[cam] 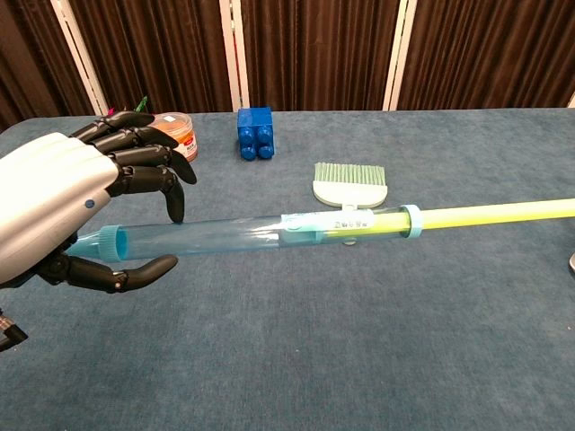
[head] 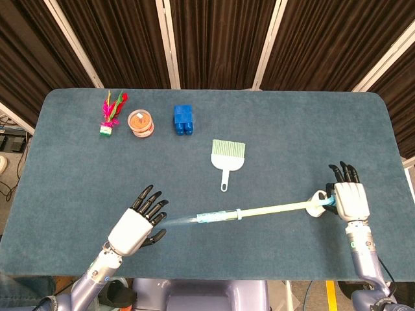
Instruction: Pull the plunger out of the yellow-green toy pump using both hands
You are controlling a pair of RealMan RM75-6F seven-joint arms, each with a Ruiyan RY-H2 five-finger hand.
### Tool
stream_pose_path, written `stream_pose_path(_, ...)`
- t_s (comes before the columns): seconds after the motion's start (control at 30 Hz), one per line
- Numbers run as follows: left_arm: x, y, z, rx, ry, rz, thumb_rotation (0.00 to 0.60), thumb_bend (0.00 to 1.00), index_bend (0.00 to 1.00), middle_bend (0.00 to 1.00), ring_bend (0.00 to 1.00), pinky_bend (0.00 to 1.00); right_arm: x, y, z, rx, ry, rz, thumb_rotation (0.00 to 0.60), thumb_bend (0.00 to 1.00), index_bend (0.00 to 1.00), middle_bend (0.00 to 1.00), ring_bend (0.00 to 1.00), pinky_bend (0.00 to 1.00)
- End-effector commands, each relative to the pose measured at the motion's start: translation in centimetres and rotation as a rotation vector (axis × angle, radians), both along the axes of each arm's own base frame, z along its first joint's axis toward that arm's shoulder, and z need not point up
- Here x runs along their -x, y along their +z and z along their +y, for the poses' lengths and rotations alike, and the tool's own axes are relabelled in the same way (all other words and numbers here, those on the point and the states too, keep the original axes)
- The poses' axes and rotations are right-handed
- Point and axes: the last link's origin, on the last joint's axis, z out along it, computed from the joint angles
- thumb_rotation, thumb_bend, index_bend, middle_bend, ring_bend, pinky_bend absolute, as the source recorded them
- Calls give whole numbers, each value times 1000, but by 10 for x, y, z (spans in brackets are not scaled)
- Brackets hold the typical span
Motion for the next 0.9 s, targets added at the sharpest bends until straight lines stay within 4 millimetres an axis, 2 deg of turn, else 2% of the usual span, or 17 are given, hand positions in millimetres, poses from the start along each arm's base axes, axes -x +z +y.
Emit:
stream_pose_path(0.03, 1, 3, -3, 1, -7, -2, 600, 486, 681, 265, 132, 60, 3, 3, -2, 10, -9, 6, 600, 462, 817, 177, 4, 88)
stream_pose_path(0.4, 0, 6, -10, 11, -23, -19, 600, 486, 681, 265, 132, 59, 9, 12, -4, 33, -21, 24, 600, 483, 818, 177, 5, 88)
stream_pose_path(0.9, -3, 15, -30, 33, -76, -51, 600, 486, 682, 266, 132, 59, 13, 27, -10, 60, -28, 40, 600, 481, 817, 177, 5, 87)
